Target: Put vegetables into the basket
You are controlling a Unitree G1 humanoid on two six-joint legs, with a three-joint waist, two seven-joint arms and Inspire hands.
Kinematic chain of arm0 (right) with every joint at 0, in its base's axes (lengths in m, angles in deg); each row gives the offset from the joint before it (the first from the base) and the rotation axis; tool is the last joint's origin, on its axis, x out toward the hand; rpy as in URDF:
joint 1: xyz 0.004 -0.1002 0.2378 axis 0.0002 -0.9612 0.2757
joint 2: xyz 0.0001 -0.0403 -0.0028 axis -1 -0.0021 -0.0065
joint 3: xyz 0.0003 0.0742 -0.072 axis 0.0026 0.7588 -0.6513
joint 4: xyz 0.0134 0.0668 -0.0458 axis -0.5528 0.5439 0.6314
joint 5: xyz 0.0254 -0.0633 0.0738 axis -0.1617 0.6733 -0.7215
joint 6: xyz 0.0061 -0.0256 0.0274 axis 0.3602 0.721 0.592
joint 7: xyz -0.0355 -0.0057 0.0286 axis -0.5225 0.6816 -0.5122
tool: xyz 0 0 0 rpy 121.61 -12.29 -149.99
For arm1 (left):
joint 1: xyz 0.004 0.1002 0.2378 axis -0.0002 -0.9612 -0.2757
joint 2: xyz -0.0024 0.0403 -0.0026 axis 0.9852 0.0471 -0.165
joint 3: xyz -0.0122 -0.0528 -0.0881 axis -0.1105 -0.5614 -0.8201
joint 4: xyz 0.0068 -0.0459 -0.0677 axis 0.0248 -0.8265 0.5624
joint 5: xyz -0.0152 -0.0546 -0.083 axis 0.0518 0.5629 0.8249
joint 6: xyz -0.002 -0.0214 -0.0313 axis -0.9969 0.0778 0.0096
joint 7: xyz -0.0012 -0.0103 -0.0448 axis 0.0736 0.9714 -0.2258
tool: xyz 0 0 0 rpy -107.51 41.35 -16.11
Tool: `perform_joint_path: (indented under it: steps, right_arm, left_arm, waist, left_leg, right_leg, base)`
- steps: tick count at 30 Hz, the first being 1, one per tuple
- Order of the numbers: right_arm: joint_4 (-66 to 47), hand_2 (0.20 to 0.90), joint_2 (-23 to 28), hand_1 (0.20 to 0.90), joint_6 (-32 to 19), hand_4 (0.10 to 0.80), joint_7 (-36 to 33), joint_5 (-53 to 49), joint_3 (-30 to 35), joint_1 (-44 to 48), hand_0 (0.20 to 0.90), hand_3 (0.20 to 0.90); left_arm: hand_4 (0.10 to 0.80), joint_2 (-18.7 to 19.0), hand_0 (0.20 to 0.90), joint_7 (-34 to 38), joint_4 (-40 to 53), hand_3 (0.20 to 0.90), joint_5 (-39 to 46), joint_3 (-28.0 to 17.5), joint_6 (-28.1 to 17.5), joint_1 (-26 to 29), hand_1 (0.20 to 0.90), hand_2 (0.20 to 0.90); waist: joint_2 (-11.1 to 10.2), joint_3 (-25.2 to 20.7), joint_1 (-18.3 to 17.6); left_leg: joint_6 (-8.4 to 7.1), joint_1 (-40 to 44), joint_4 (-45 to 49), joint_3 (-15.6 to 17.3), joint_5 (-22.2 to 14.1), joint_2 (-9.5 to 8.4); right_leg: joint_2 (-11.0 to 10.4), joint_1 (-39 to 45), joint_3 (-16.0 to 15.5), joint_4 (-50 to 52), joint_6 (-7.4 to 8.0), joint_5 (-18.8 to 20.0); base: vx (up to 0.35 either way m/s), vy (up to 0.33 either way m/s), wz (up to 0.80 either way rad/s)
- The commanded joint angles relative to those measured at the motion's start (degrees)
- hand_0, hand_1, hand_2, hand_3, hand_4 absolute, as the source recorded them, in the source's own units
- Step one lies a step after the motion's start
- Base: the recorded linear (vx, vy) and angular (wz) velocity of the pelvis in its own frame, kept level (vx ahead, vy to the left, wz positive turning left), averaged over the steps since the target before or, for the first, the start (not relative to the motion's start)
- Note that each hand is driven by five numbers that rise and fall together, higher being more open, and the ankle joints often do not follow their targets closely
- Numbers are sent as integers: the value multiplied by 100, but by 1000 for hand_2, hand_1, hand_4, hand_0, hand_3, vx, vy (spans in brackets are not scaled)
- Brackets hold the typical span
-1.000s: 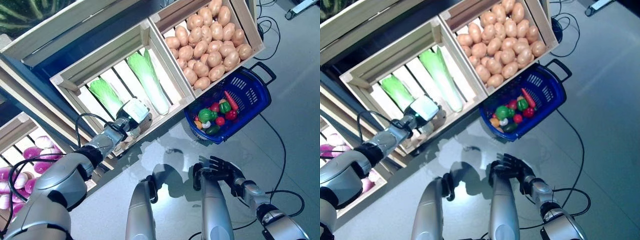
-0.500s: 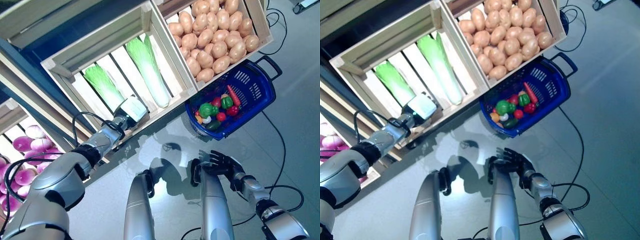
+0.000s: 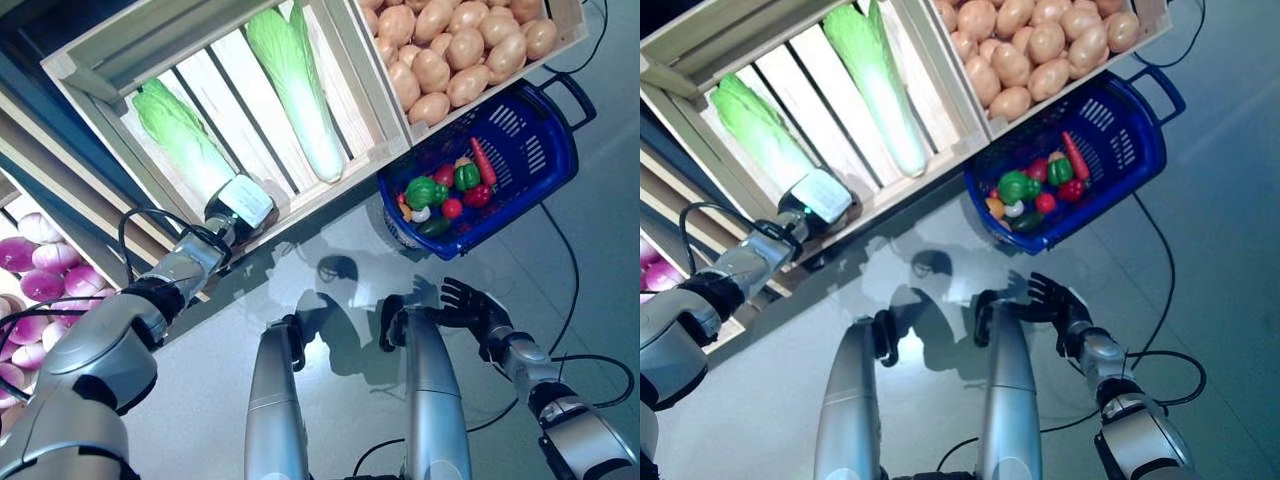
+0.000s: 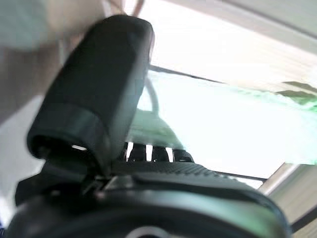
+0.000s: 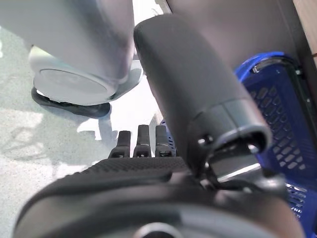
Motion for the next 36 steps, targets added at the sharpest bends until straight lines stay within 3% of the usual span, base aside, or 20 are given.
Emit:
perform_joint_path:
  steps: [1, 14, 16, 17, 29, 36]
  right_arm:
    - [-215, 900, 424, 900, -461, 800, -106, -564, 396, -78, 900, 900]
    - [-487, 900, 768, 900, -462, 800, -147, -922, 682, -46, 900, 900]
    - [-557, 900, 771, 900, -471, 800, -112, -1006, 696, -45, 900, 900]
    - [-566, 900, 781, 900, -477, 800, -89, -1026, 708, -39, 900, 900]
    - [-830, 900, 804, 900, -500, 800, -166, -1171, 602, 298, 900, 900]
    - [-970, 900, 746, 900, -475, 800, -140, -1045, 500, 302, 900, 900]
  left_arm:
    - [800, 487, 900, 193, -312, 900, -90, -315, 330, 621, 900, 900]
    - [800, 627, 900, 664, -721, 900, -215, -290, 333, 908, 900, 900]
    - [511, 621, 467, 662, -821, 467, -52, -315, 328, 904, 467, 467]
    - [400, 625, 300, 681, -845, 300, -14, -312, 315, 910, 300, 300]
    - [400, 566, 300, 886, -940, 300, 486, -281, -85, 821, 300, 300]
    - [400, 533, 300, 1113, -940, 300, 636, -338, -214, 522, 300, 300]
  waist:
    - [99, -105, -38]
    - [27, -31, -77]
    - [19, -53, -89]
    - [19, -54, -92]
    - [73, -111, -70]
    - [70, -227, -106]
  left_leg:
    - [76, -93, -513, 98, 270, 59]
    - [183, -1203, 267, 52, 253, 56]
    - [182, -1319, 356, 63, 266, 79]
    - [186, -1364, 408, 70, 257, 93]
    - [181, -1349, 704, 103, 125, 190]
    - [106, -664, 454, 156, 88, 272]
  right_leg:
    - [-246, 306, 153, 192, 129, -218]
    - [-260, -731, 177, 990, 33, -310]
    - [-246, -841, 175, 1127, 18, -357]
    - [-253, -880, 173, 1176, 13, -373]
    - [-309, -910, 156, 1600, 26, -647]
    - [-292, -272, 117, 1283, 74, -617]
  base:
    - [-51, 10, 4]
    - [-33, 23, -3]
    - [-6, 4, -5]
    - [0, 0, 0]
    - [7, 1, 1]
    - [80, 19, -11]
